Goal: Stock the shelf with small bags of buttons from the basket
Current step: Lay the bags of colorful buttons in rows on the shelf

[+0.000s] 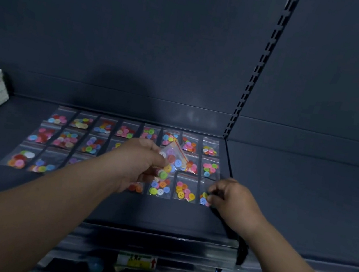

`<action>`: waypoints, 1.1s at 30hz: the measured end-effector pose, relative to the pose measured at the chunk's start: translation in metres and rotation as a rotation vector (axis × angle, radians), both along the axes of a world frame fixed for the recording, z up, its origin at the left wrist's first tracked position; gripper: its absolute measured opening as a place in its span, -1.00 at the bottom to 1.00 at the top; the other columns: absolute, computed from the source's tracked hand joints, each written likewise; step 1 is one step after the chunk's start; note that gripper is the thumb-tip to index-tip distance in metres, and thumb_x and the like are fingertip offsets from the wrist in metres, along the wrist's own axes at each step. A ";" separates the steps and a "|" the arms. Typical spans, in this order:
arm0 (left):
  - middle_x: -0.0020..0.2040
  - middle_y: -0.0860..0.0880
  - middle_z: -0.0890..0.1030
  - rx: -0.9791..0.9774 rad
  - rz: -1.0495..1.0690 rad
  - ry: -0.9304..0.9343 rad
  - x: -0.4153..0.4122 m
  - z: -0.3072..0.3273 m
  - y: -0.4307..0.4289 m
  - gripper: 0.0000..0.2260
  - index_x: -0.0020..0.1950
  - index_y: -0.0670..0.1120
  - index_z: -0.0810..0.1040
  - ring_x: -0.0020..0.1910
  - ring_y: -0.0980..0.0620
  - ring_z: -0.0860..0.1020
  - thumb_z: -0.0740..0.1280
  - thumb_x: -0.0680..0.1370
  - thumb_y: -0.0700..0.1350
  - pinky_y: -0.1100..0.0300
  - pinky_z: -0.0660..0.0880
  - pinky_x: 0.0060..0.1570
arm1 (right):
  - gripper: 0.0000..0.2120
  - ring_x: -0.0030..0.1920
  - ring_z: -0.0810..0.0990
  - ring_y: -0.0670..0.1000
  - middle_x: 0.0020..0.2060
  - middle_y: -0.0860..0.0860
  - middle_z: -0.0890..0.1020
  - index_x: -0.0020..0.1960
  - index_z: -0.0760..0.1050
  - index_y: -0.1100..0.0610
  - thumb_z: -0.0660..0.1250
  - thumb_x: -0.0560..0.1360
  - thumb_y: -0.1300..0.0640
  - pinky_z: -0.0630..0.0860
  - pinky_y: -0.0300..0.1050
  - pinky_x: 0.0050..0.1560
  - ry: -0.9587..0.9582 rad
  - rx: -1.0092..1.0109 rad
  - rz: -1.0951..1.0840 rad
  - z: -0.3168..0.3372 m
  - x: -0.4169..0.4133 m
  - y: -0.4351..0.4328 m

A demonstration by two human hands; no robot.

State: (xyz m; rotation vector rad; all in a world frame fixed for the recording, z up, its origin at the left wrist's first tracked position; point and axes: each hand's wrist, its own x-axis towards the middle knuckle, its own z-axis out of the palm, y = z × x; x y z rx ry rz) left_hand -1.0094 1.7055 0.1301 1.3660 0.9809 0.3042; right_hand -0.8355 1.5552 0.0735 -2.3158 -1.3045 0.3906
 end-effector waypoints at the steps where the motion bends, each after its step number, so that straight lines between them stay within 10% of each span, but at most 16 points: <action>1: -0.25 -0.09 0.63 -0.005 -0.002 -0.001 -0.001 0.000 0.000 -0.86 -0.22 -0.10 0.50 -0.37 0.05 0.55 0.39 0.46 -0.29 0.20 0.49 -0.36 | -0.98 -0.15 0.51 -0.06 -0.13 -0.06 0.48 -0.14 0.56 0.06 0.38 0.47 0.14 0.28 -0.50 -0.26 0.007 0.006 0.004 0.000 0.000 0.000; 6: -0.21 -0.11 0.62 -0.071 0.014 -0.039 -0.004 0.002 -0.001 -0.90 -0.12 -0.15 0.51 -0.31 0.02 0.58 0.40 0.47 -0.30 0.20 0.53 -0.36 | -0.86 -0.36 0.55 -0.12 -0.35 -0.13 0.56 -0.26 0.52 0.06 0.36 0.49 0.15 0.52 -0.15 -0.27 0.278 0.222 -0.058 0.019 -0.016 0.014; 13: -0.31 -0.09 0.62 -0.117 0.037 -0.128 -0.027 0.006 0.004 -0.86 -0.19 -0.13 0.48 -0.37 0.03 0.59 0.38 0.47 -0.32 0.18 0.57 -0.34 | -0.88 -0.41 0.52 -0.10 -0.38 0.01 0.57 -0.22 0.50 0.10 0.36 0.49 0.20 0.47 -0.27 -0.39 1.052 0.288 -0.003 0.058 -0.073 0.063; 33: -0.33 -0.07 0.61 0.260 0.116 0.132 -0.245 -0.014 0.141 -0.90 -0.20 -0.10 0.53 -0.43 0.10 0.55 0.38 0.46 -0.26 0.28 0.43 -0.42 | -0.75 -0.48 0.46 -0.11 -0.51 -0.05 0.51 -0.29 0.40 0.10 0.37 0.45 0.34 0.42 -0.28 -0.43 0.861 0.124 0.031 0.032 -0.269 0.210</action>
